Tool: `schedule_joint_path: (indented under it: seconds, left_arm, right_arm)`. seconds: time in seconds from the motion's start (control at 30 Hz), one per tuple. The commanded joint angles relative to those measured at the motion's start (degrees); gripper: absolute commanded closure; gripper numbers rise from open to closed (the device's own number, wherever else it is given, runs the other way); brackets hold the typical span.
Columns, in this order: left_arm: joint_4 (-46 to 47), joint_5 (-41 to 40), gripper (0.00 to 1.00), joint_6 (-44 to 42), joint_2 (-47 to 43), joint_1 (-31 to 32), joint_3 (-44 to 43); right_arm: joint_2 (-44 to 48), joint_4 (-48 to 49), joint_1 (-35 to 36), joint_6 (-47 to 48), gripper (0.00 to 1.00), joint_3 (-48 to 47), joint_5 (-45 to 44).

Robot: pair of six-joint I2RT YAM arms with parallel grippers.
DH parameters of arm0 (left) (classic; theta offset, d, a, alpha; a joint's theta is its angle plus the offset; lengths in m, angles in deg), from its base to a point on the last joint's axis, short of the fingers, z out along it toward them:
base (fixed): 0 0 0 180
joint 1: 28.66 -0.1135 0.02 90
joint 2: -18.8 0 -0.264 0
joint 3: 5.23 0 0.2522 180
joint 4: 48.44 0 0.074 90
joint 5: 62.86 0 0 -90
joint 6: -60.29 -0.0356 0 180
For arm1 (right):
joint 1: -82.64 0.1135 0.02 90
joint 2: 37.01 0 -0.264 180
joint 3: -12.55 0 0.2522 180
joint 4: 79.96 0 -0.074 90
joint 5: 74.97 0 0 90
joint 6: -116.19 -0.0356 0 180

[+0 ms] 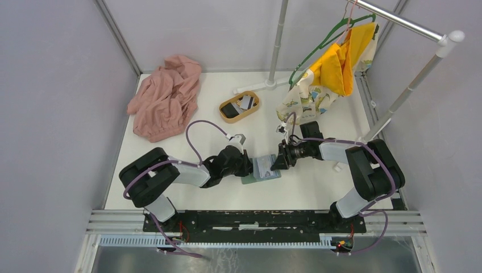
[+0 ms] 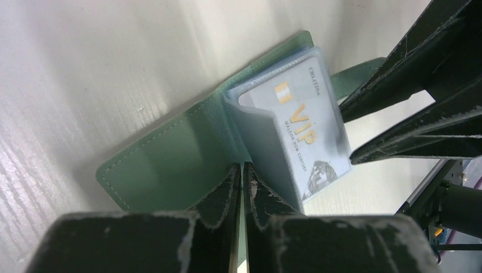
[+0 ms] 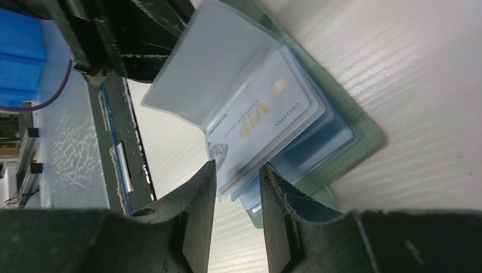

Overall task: Put the credit cards into the card holder
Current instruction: Open the card holder at the center of the board.

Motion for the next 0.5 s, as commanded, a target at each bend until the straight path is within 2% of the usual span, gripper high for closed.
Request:
schedule_joint_path:
  seconds: [0.0, 0.3, 0.47]
  left_arm:
    - [-0.7, 1.0, 0.90, -2.0, 2.3, 0.4, -0.4]
    - [1.1, 3.1, 0.90, -1.6, 3.2, 0.4, -0.4]
    - [3.0, 5.2, 0.89, -1.1, 3.8, 0.4, -0.4]
  right_arm:
    - [0.4, 3.5, 0.1, -1.8, 0.61, -1.1, 7.3]
    - [-0.1, 4.2, 0.2, -2.5, 0.62, -0.9, 9.3]
    - [-1.0, 8.6, 0.8, -6.4, 0.61, 0.4, 12.8]
